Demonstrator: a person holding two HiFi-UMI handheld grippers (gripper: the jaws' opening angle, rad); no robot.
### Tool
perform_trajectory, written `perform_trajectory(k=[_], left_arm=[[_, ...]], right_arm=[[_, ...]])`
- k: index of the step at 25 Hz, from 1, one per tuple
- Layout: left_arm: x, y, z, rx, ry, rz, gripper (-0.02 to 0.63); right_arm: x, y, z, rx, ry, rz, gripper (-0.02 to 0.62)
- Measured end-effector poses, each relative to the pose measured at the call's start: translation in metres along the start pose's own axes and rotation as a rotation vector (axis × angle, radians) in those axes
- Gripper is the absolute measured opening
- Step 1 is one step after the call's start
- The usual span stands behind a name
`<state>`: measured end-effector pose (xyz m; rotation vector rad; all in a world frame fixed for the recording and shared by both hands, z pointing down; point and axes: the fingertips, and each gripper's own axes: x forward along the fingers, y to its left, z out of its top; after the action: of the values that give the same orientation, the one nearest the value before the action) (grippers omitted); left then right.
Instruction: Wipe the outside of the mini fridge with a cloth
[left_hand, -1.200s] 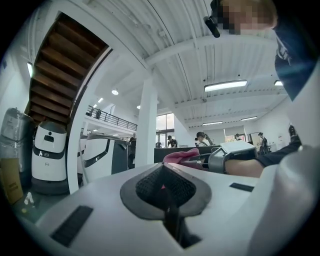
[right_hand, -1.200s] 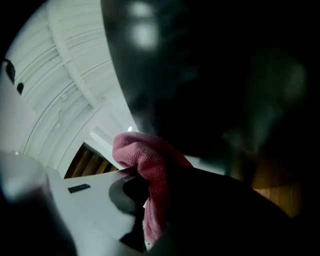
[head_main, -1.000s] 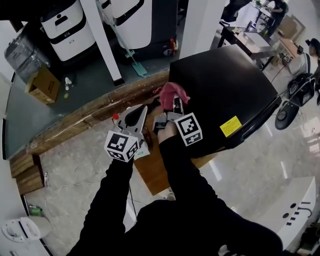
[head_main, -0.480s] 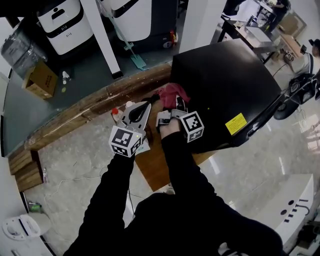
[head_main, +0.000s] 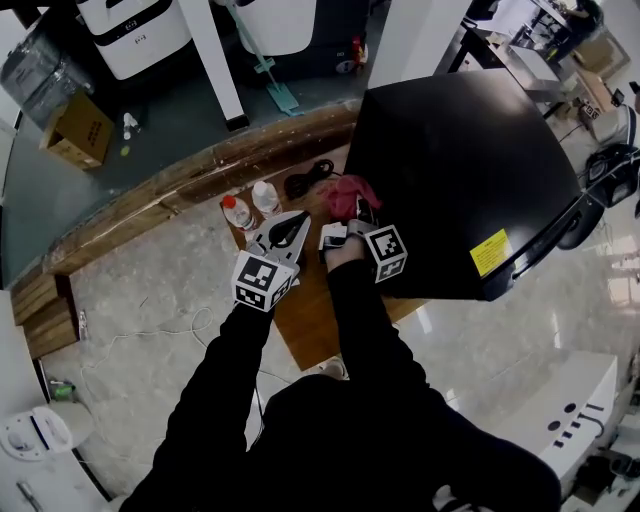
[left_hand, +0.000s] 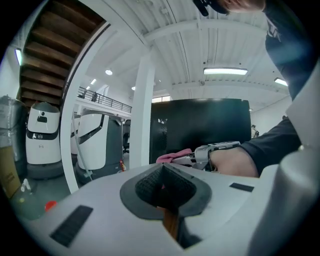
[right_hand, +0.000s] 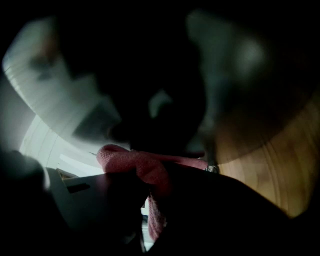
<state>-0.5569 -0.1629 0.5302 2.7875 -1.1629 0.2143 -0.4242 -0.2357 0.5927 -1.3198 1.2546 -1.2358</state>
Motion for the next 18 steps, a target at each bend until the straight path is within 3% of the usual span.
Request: perform_trajectory(k=[5,18], left_arm=[[0.009,-0.011,-0.038,-0.02,0.054,-0.022,0.006],[0.019,-0.026,-0.091,-0.047,0.144,-0.04,0.006]], right_arm=[[0.006,-0.039,-0.005,0.023,0.023,-0.003,0.062],[0.01,-0.148,-0.009,0.066,0.058,-0.137,0.062]])
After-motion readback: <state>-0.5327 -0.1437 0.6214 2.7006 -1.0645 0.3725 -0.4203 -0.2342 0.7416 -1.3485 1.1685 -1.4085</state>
